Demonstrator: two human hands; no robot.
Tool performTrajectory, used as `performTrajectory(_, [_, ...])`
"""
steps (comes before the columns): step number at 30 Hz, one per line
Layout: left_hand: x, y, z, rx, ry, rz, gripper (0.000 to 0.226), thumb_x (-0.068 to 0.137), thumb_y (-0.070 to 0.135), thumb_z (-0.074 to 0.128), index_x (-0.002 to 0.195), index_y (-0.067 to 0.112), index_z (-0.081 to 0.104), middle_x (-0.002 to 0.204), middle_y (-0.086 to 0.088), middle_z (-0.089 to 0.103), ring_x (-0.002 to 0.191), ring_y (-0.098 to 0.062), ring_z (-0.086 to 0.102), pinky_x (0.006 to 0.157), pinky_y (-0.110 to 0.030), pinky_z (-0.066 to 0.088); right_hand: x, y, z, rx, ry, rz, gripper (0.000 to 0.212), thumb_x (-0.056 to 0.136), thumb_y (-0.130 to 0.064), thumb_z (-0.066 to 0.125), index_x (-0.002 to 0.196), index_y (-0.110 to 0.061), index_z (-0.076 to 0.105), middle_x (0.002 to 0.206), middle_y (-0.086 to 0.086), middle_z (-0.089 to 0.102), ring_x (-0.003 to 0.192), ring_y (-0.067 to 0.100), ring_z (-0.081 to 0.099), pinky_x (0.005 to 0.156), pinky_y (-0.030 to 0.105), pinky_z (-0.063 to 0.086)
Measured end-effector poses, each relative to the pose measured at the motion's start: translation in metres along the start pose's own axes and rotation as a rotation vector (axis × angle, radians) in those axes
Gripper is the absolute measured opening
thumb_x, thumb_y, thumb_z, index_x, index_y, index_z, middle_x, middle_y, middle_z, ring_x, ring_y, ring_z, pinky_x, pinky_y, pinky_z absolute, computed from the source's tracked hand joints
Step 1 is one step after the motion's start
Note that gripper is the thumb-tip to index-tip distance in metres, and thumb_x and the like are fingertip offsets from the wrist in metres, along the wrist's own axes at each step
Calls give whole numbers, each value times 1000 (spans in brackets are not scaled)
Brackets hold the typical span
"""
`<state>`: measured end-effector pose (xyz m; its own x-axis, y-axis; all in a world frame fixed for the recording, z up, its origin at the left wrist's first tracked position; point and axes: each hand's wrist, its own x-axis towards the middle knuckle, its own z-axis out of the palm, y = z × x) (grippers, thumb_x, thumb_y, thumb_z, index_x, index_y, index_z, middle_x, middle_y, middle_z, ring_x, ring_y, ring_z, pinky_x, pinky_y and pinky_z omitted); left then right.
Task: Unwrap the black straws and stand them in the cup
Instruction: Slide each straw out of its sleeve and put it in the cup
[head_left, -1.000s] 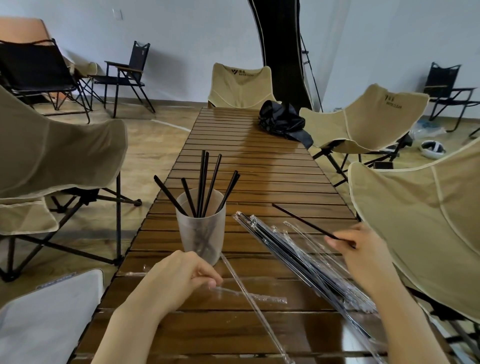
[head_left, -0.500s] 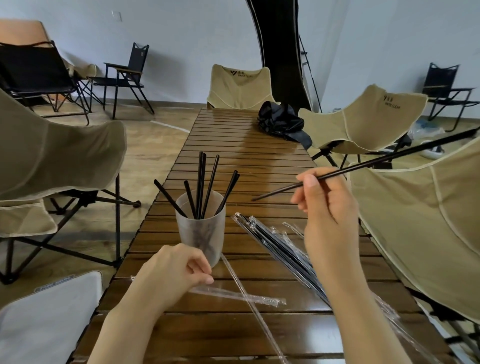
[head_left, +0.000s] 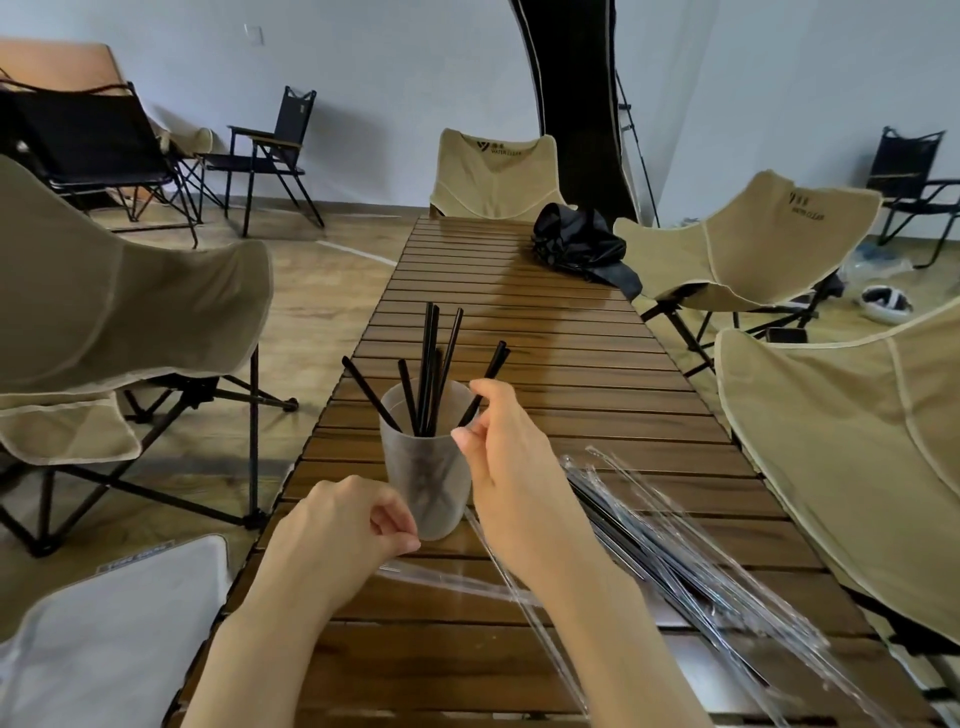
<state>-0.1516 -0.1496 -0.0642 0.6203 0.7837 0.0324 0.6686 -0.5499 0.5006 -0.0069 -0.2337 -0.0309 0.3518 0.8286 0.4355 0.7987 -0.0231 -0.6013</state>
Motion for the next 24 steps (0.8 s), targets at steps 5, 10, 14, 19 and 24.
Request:
performTrajectory(5, [0,-2,0,-22,28,-2,14,71,42,78,67,39,65,68,17,64,69,3,60,66,-19,54,2,31,-14,-177,-65,171,23,93,-24,54,115,-19,49,100,-7,54,80,1,51,65,11,41])
performTrajectory(10, [1,2,5,-20,7,19,13,72,43,77,68,39,66,70,18,64,71,5,60,64,-15,50,-21,82,-35,-384,-266,543,18,91,-21,61,109,-20,60,102,-3,60,83,9,52,74,20,44])
performTrajectory(14, [2,2,8,-25,-30,27,12,73,42,77,69,40,66,71,18,64,71,5,60,63,-13,49,-34,97,-34,-439,-312,636,11,87,-23,66,96,-21,60,96,-1,63,82,15,61,78,29,54])
performTrajectory(19, [2,4,10,-48,-96,52,10,76,38,75,74,38,66,77,17,63,75,3,60,67,-13,50,-41,102,-30,-534,-329,585,21,87,-19,66,105,-20,56,103,-1,61,80,14,57,68,24,49])
performTrajectory(24, [3,10,11,-51,-183,92,5,82,36,71,82,38,66,83,17,64,81,2,60,76,-14,50,-41,104,-28,-536,-325,590,23,88,-12,61,110,-16,53,109,4,60,91,19,63,67,24,48])
